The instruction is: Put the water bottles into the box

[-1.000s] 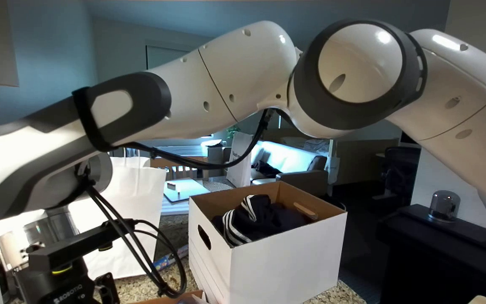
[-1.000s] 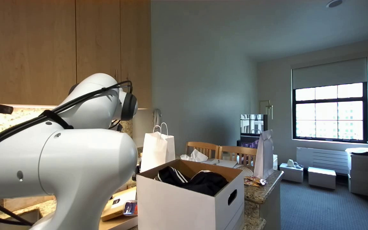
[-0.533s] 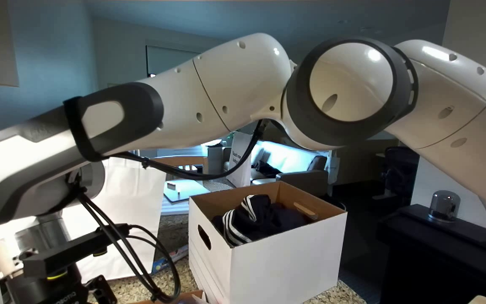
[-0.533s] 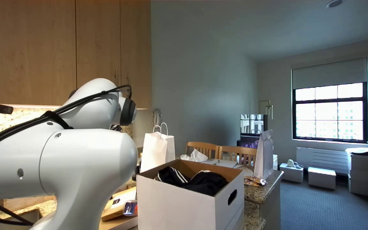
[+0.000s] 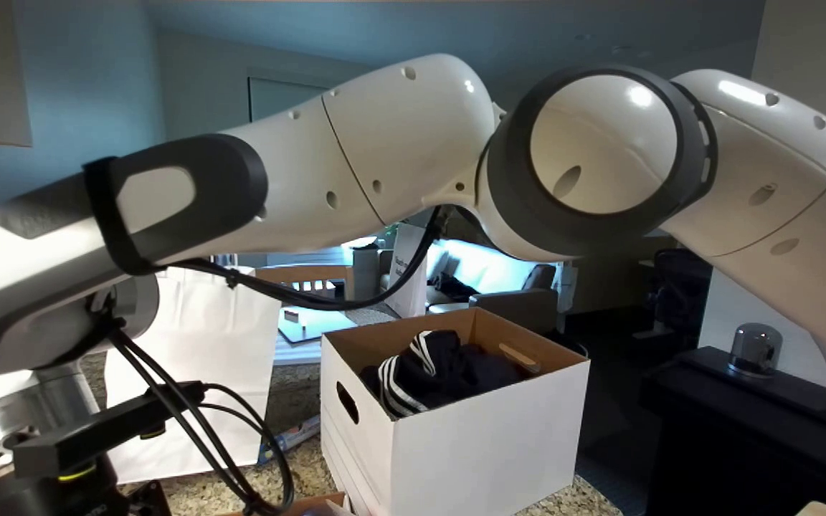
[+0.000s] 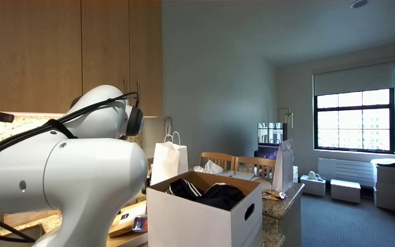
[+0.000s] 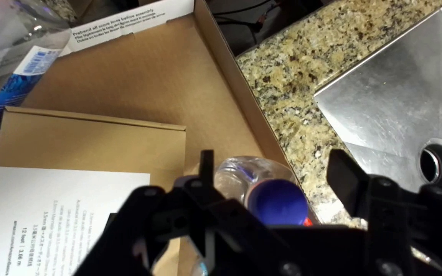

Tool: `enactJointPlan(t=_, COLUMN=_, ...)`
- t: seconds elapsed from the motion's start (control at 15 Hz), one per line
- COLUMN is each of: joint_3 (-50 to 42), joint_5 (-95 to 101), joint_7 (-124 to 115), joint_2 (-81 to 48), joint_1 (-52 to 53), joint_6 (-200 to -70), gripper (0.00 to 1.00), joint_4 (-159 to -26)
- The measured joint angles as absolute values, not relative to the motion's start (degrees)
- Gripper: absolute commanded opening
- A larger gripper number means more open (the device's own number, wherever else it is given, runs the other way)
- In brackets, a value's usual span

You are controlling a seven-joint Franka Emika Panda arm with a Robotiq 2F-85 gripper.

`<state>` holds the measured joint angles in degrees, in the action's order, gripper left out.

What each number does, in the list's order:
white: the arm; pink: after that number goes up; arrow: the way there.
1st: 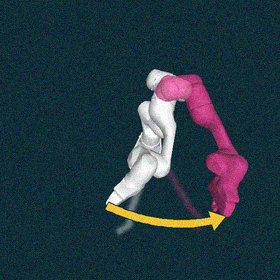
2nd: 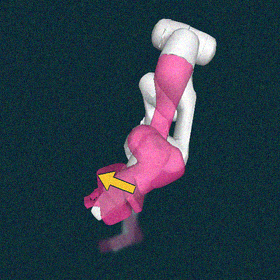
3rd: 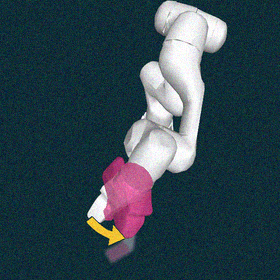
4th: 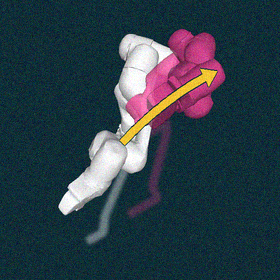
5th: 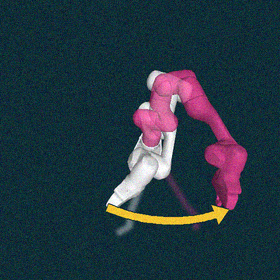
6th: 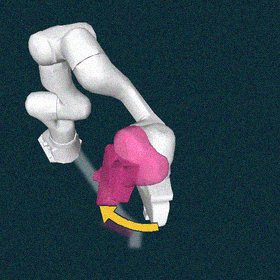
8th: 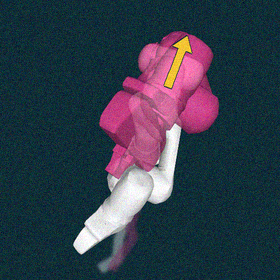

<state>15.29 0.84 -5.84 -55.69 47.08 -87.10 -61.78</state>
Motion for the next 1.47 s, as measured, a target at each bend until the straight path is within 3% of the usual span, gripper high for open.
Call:
enactJointPlan(t=0.4, joint_3=15.3, joint_5=1.0, joint_7=-5.8, joint_2=-55.9, joint_1=47.5, joint_6=-86.9, gripper=0.07, joint_4=-61.7)
enactJointPlan(t=0.6, joint_3=15.2, joint_5=1.0, joint_7=-5.8, joint_2=-55.9, joint_1=47.5, joint_6=-86.3, gripper=0.03, joint_4=-61.5)
enactJointPlan(t=0.67, joint_3=15.1, joint_5=1.0, joint_7=-5.8, joint_2=-55.9, joint_1=47.5, joint_6=-86.1, gripper=0.32, joint_4=-61.5)
enactJointPlan(t=0.73, joint_3=15.1, joint_5=1.1, joint_7=-5.8, joint_2=-55.9, joint_1=47.5, joint_6=-85.9, gripper=0.29, joint_4=-61.5)
enactJointPlan(t=0.87, joint_3=15.1, joint_5=1.2, joint_7=-5.8, joint_2=-56.0, joint_1=47.5, joint_6=-85.8, gripper=0.36, joint_4=-61.5)
enactJointPlan(t=1.47, joint_3=14.9, joint_5=3.2, joint_7=-5.8, joint_2=-58.1, joint_1=48.5, joint_6=-85.3, gripper=0.94, joint_4=-58.6)
